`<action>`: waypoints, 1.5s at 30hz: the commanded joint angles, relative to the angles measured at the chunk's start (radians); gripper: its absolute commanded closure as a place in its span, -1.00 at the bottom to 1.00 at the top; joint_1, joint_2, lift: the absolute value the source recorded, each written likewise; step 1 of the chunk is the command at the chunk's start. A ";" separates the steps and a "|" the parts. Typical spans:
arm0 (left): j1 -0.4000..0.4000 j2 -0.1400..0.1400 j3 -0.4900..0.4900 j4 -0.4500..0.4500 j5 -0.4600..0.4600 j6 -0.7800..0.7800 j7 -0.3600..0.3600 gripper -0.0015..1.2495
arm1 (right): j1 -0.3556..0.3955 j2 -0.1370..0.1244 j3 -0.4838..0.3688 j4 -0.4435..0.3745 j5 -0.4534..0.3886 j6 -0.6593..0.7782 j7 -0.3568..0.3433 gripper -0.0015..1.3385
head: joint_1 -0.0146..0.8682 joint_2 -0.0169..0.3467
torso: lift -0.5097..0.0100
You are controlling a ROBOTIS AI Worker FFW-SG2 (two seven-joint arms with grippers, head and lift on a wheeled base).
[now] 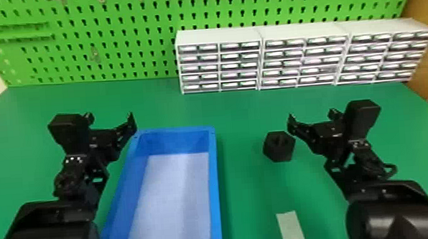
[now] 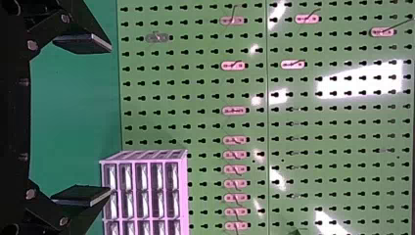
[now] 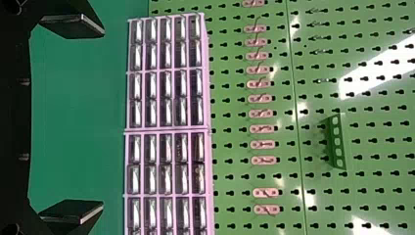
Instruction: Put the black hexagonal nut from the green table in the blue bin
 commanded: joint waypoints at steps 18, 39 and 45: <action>0.000 0.000 -0.004 -0.003 0.000 0.000 0.000 -0.61 | -0.005 -0.004 0.002 -0.009 0.000 0.026 0.000 -0.90 | 0.59 -0.62 | 0.59; -0.002 0.000 -0.004 -0.003 -0.001 0.002 0.000 -0.61 | -0.099 -0.043 0.026 -0.057 0.008 0.338 0.002 -0.89 | 0.59 -0.62 | 0.59; -0.002 0.000 -0.004 -0.003 -0.001 0.002 0.000 -0.61 | -0.175 -0.061 0.043 -0.058 0.015 0.511 0.003 -0.89 | 0.59 -0.62 | 0.59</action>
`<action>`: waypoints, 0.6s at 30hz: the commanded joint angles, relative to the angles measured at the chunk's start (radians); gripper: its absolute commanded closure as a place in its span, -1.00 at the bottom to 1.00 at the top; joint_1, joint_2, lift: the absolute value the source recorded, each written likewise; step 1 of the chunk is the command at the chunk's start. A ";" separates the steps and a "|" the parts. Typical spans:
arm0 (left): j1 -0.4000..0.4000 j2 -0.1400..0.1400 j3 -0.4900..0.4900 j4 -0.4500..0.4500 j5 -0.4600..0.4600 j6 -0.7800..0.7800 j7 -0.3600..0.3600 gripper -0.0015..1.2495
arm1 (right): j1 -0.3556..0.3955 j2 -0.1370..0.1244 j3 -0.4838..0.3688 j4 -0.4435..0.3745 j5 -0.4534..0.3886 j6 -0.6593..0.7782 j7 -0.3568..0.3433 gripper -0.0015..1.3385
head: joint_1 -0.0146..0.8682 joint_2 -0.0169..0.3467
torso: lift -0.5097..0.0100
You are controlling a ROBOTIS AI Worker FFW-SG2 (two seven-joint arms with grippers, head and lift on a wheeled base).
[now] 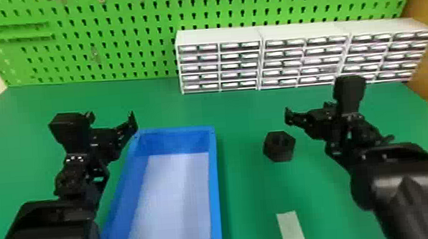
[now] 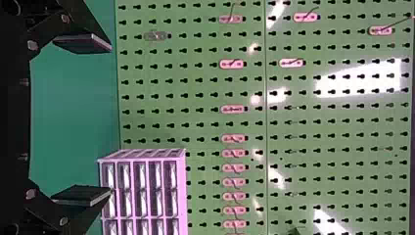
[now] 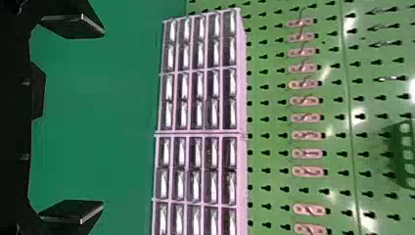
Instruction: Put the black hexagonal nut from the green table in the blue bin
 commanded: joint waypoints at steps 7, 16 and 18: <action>0.000 0.000 -0.001 0.000 -0.001 0.000 0.000 -0.61 | -0.168 -0.031 0.038 0.005 0.042 0.322 0.002 -0.89 | 0.59 -0.62 | 0.59; 0.002 0.000 -0.003 0.000 -0.003 0.000 0.000 -0.61 | -0.317 -0.060 0.056 0.124 0.037 0.544 0.034 -0.89 | 0.59 -0.62 | 0.59; 0.000 0.000 -0.001 0.000 -0.001 0.000 0.000 -0.61 | -0.342 -0.065 0.064 0.158 0.046 0.574 0.060 -0.89 | 0.59 -0.62 | 0.59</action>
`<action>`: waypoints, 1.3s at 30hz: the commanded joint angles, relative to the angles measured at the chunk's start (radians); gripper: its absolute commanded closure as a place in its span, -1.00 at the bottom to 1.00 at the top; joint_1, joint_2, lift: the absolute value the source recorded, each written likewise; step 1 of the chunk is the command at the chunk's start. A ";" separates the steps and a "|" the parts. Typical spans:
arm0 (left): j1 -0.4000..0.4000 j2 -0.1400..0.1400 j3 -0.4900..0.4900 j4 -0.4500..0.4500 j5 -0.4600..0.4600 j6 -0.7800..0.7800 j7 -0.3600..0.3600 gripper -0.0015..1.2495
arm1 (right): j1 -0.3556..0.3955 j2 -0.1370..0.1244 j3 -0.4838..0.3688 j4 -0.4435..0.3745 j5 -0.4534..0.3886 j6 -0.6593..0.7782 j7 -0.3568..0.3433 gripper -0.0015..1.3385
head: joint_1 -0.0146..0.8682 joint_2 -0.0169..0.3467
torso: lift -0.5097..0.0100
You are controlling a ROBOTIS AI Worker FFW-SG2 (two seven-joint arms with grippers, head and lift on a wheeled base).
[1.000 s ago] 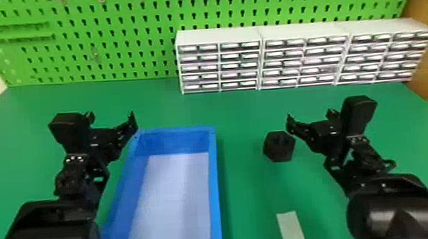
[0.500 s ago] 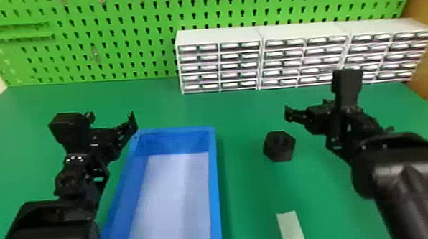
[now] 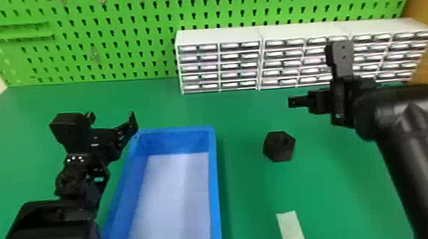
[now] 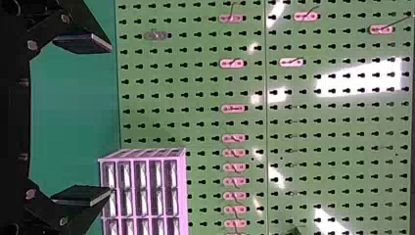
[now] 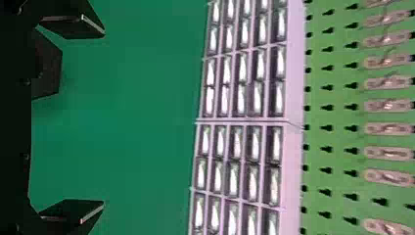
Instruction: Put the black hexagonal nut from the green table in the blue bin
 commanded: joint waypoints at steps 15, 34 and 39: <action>-0.001 0.000 -0.002 0.000 0.000 0.000 0.000 -0.61 | -0.222 0.035 0.045 0.353 0.258 0.145 0.221 -0.87 | 0.59 -0.62 | 0.59; -0.005 0.000 -0.008 -0.002 0.002 0.000 0.000 -0.61 | -0.249 0.081 0.027 0.552 0.283 0.020 0.223 -0.86 | 0.59 -0.62 | 0.59; -0.007 0.002 -0.008 -0.006 0.002 0.000 0.000 -0.61 | -0.246 0.087 0.005 0.586 0.283 -0.021 0.221 -0.86 | 0.59 -0.62 | 0.59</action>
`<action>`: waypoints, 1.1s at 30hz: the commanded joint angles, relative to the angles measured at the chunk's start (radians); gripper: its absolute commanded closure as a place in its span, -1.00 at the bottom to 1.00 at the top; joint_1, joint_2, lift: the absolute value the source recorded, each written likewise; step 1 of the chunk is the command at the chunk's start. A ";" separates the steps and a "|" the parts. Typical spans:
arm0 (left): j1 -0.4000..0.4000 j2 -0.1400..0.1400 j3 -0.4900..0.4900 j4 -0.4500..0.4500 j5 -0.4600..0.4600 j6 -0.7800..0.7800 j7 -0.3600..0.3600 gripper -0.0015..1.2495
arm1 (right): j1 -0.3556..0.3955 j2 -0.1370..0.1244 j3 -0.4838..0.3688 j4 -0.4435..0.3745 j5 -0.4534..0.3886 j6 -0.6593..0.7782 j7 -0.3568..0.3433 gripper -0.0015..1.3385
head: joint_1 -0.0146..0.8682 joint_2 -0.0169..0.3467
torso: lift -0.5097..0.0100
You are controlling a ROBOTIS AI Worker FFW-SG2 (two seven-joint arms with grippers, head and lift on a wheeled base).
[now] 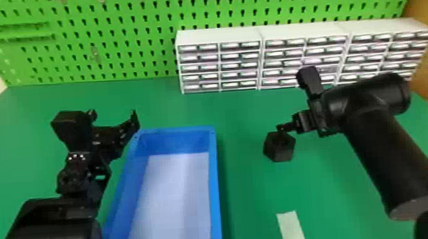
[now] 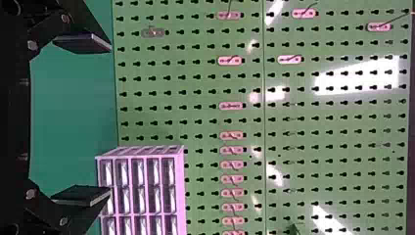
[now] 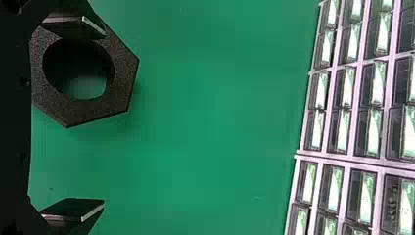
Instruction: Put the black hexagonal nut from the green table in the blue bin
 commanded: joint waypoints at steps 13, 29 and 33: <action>-0.002 0.000 0.000 -0.008 0.000 0.000 0.000 -0.61 | 0.009 0.013 -0.034 0.108 -0.001 -0.124 -0.072 -0.85 | 0.59 -0.62 | 0.59; -0.005 0.000 0.000 -0.008 -0.002 0.000 0.000 -0.61 | -0.002 0.017 -0.051 0.216 -0.032 -0.233 -0.147 -0.79 | 0.59 -0.62 | 0.59; -0.007 0.000 -0.002 -0.008 -0.003 0.000 0.000 -0.61 | -0.002 0.017 -0.055 0.226 -0.033 -0.233 -0.157 -0.76 | 0.59 -0.62 | 0.59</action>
